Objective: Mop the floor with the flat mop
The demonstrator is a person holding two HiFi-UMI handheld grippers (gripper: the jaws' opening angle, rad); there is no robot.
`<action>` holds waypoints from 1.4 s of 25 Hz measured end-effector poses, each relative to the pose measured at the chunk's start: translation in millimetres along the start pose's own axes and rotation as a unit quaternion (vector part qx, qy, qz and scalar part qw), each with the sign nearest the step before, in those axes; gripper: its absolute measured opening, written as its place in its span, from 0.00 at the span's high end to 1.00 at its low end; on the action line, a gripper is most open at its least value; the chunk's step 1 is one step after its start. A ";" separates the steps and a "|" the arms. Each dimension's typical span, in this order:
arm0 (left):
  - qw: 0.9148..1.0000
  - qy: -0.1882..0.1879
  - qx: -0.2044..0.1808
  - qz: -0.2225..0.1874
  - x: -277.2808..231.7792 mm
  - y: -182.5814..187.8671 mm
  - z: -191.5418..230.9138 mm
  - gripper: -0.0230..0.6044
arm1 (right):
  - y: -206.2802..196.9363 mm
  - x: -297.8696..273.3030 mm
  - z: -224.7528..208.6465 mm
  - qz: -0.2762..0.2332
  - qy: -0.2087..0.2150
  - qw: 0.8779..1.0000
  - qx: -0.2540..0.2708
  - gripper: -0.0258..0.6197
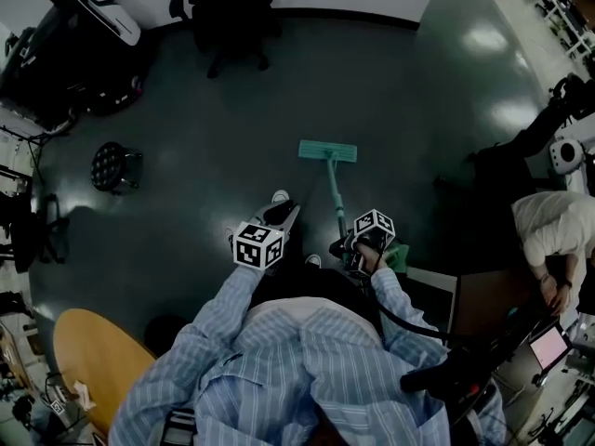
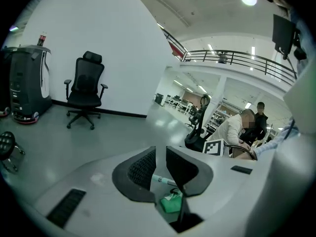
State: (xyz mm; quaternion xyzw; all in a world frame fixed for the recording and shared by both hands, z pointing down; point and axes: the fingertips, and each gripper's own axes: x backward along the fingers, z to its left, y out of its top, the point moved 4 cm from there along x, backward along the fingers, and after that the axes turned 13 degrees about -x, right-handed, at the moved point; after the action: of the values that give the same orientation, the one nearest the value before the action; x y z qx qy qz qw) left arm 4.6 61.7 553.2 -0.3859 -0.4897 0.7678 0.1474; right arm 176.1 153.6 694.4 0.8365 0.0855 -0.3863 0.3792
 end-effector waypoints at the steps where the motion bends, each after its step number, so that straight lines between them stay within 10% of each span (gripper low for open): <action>1: 1.000 -0.001 -0.003 0.001 2.6 -0.6 -3.5 0.85 | -5.5 -1.5 -3.7 0.001 0.001 1.000 0.000 0.89; 35: 0.998 -0.048 -0.024 0.021 103.0 -51.9 29.8 0.85 | -122.8 -86.8 4.1 -0.017 0.062 0.996 -0.061 0.88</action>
State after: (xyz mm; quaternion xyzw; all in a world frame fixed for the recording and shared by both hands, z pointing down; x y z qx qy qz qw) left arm -93.0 129.6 558.6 -0.3621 -0.5058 0.7768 0.0979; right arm 60.6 249.4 684.7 0.8324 0.1467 -0.3346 0.4167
